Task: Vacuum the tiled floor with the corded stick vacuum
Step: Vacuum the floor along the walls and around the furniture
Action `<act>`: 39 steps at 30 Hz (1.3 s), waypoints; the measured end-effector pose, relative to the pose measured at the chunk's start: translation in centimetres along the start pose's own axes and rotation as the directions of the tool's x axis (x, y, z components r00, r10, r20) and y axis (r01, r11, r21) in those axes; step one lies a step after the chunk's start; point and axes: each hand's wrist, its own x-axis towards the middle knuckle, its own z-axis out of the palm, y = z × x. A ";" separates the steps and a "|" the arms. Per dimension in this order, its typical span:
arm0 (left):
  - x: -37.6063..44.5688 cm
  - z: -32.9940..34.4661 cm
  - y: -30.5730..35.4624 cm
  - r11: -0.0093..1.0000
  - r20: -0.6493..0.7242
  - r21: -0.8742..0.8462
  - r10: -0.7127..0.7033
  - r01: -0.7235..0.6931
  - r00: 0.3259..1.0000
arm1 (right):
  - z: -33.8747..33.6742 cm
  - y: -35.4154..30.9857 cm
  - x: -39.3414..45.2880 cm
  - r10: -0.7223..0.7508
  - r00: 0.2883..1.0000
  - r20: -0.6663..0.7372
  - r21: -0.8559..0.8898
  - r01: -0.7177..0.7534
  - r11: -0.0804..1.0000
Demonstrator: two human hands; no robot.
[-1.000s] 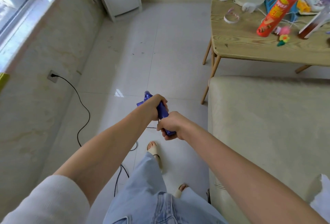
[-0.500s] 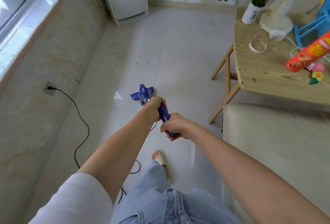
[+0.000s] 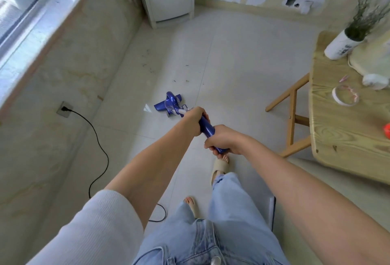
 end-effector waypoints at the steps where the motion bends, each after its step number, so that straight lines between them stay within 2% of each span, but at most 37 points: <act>1: 0.5 0.4 1.0 1.000 -0.010 -0.006 0.000 0.000 1.000 | -0.9 -0.7 0.8 -0.004 1.000 0.004 -0.011 0.004 1.000; 7: 3.9 1.3 9.0 0.996 -0.085 -0.090 0.000 -0.007 0.996 | -5.4 -6.6 6.7 -0.019 0.999 0.048 -0.039 0.021 0.999; 18: 9.3 -3.4 18.9 0.980 -0.136 -0.196 -0.004 -0.023 0.991 | -4.8 -16.0 15.1 0.006 0.998 0.070 -0.018 -0.005 1.000; 32: 18.4 -13.0 32.1 0.994 -0.165 -0.096 0.038 -0.054 0.986 | -1.2 -30.5 26.4 -0.003 1.000 -0.008 -0.097 0.002 0.995; 39: 21.9 -15.8 36.5 0.993 -0.201 -0.053 0.091 -0.103 0.975 | -0.5 -35.2 30.6 -0.009 1.000 -0.022 -0.114 0.006 0.993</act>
